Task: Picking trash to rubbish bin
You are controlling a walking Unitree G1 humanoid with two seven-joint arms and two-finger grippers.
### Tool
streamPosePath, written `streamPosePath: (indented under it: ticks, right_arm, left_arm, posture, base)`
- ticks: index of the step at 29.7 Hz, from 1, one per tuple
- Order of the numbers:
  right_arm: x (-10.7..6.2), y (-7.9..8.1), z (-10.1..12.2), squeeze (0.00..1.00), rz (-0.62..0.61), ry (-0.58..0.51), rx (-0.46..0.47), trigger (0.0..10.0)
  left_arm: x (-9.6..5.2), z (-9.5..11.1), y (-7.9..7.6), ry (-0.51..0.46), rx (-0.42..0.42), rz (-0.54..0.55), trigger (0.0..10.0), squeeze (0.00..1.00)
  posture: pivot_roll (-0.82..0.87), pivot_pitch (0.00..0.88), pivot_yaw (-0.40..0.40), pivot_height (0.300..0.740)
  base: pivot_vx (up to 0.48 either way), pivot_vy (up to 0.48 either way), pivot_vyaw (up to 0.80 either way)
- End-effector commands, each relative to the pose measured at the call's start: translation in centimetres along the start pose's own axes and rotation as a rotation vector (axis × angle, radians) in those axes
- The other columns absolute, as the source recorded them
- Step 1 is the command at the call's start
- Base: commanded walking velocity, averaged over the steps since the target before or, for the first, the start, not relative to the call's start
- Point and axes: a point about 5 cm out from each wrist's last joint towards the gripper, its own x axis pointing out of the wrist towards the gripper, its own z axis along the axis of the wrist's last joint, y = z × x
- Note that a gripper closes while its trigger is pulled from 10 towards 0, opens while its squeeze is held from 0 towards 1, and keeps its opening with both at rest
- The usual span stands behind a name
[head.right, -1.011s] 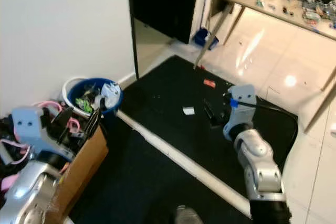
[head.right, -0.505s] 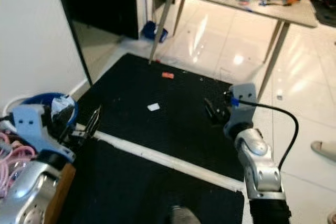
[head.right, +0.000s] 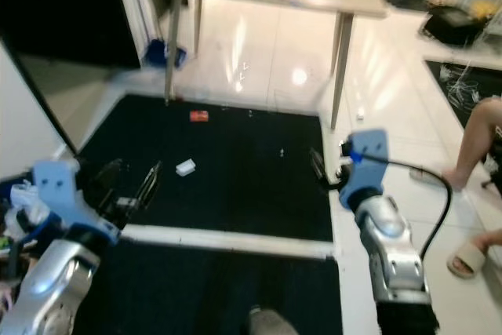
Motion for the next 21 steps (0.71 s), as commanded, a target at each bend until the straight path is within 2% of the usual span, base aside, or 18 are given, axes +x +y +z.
streamPosePath:
  ticks: [1,13,21]
  right_arm:
    - [0.07,0.29,0.43,0.00,0.014,-0.022,-0.016,10.0]
    - [0.08,0.30,0.47,0.00,0.014,-0.024,-0.015,10.0]
    - [0.21,0.18,0.32,0.00,0.008,-0.014,-0.016,10.0]
  left_arm:
    - [-0.11,-0.47,0.11,0.035,0.011,-0.001,10.0,0.00]
    - [-0.11,-0.46,0.13,0.038,0.010,-0.002,10.0,0.00]
    - [-0.01,-0.49,0.22,0.040,0.013,-0.001,10.0,0.00]
  posture:
    - [-0.13,0.000,-0.028,0.740]
    - [-0.14,0.000,-0.026,0.740]
    - [-0.14,0.000,-0.023,0.740]
  base:
    - [0.480,0.000,0.00]
    - [0.480,0.000,0.00]
    - [0.480,0.000,-0.80]
